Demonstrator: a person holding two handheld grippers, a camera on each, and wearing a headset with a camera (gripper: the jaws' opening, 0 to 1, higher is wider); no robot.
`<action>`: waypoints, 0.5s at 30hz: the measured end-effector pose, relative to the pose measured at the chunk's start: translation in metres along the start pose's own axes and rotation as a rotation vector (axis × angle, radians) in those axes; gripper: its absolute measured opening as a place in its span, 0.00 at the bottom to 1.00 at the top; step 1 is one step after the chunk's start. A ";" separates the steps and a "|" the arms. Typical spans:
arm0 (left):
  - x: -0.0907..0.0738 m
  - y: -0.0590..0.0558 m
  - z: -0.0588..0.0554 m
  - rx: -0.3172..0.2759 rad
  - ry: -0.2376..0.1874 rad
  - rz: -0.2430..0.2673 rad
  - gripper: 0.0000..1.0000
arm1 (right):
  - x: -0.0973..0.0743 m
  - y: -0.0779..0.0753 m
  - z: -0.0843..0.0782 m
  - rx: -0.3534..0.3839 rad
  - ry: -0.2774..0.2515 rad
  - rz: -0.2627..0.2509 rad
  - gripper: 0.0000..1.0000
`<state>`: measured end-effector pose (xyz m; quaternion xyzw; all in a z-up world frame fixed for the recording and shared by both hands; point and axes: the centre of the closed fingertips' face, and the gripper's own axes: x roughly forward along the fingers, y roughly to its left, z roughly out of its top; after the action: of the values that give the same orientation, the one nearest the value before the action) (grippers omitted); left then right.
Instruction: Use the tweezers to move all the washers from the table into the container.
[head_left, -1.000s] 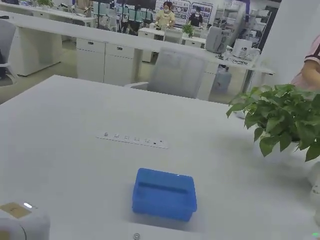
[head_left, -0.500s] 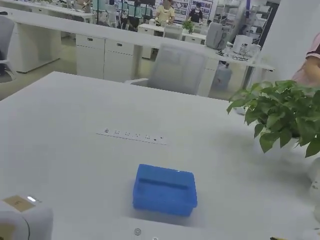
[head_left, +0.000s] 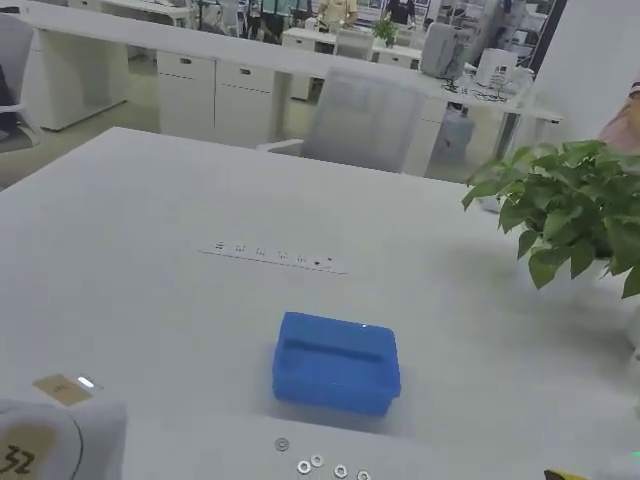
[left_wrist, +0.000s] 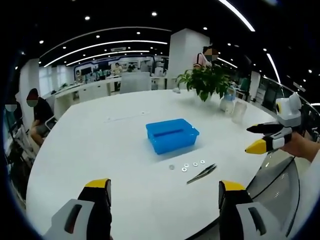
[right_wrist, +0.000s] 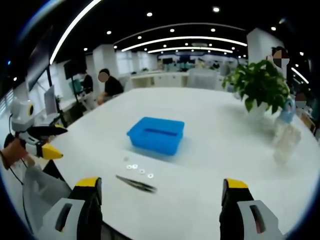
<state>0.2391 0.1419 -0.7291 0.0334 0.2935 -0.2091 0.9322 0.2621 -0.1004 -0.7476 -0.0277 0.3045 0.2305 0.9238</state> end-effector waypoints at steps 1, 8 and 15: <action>0.000 -0.001 0.000 0.000 0.004 -0.001 0.90 | 0.000 0.001 -0.001 -0.003 0.008 0.002 0.99; 0.000 -0.004 0.004 0.020 0.004 -0.002 0.89 | 0.003 0.003 0.003 -0.023 0.013 0.027 0.99; 0.004 -0.007 0.009 0.021 0.006 0.009 0.88 | 0.006 0.005 0.013 -0.038 0.006 0.067 0.99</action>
<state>0.2438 0.1323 -0.7232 0.0450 0.2940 -0.2078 0.9318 0.2719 -0.0912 -0.7402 -0.0359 0.3037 0.2669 0.9139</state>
